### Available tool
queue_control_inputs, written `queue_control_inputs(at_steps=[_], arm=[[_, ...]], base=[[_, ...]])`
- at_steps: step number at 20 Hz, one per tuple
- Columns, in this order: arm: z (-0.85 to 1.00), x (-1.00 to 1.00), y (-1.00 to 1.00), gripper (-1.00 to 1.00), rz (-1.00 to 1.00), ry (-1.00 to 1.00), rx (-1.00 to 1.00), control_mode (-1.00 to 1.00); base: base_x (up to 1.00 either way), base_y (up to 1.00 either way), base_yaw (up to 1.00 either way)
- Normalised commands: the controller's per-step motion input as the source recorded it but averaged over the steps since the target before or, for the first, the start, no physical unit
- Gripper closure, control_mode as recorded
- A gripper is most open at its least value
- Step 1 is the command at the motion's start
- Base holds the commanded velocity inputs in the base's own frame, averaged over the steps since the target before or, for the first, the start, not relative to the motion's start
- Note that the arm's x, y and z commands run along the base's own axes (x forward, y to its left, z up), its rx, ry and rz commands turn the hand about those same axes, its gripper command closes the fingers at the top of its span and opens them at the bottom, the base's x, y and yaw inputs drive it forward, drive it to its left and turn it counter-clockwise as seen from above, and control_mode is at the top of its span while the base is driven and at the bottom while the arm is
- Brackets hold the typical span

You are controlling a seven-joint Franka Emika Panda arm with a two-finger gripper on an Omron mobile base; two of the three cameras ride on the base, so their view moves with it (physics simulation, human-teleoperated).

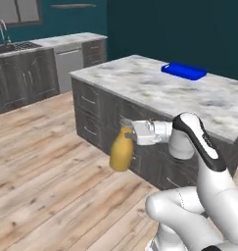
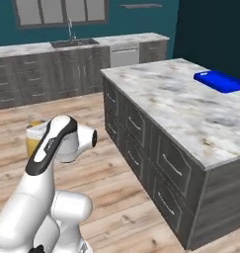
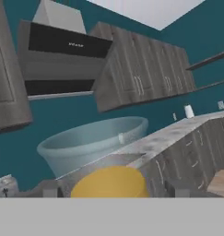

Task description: There is a tray on the dining counter. Grab the cup, mug, and pitcher and place them on the tray. The pitcher may be placed next to the tray if it cannot fit the tray.

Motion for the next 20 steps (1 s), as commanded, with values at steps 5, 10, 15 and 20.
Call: queue_control_inputs(at_steps=[5, 10, 15, 20], arm=[[0.0, 0.0, 0.0, 1.0, 0.0, 0.0, 0.0, 1.0], [0.0, 0.0, 0.0, 1.0, 0.0, 0.0, 0.0, 1.0], [0.0, 0.0, 0.0, 1.0, 0.0, 0.0, 0.0, 1.0], [0.0, 0.0, 0.0, 1.0, 0.0, 0.0, 0.0, 1.0]], base=[[0.0, -0.02, -0.84], [0.09, -0.05, -0.72], [0.01, -0.8, -0.44], [0.09, -0.96, -0.3]])
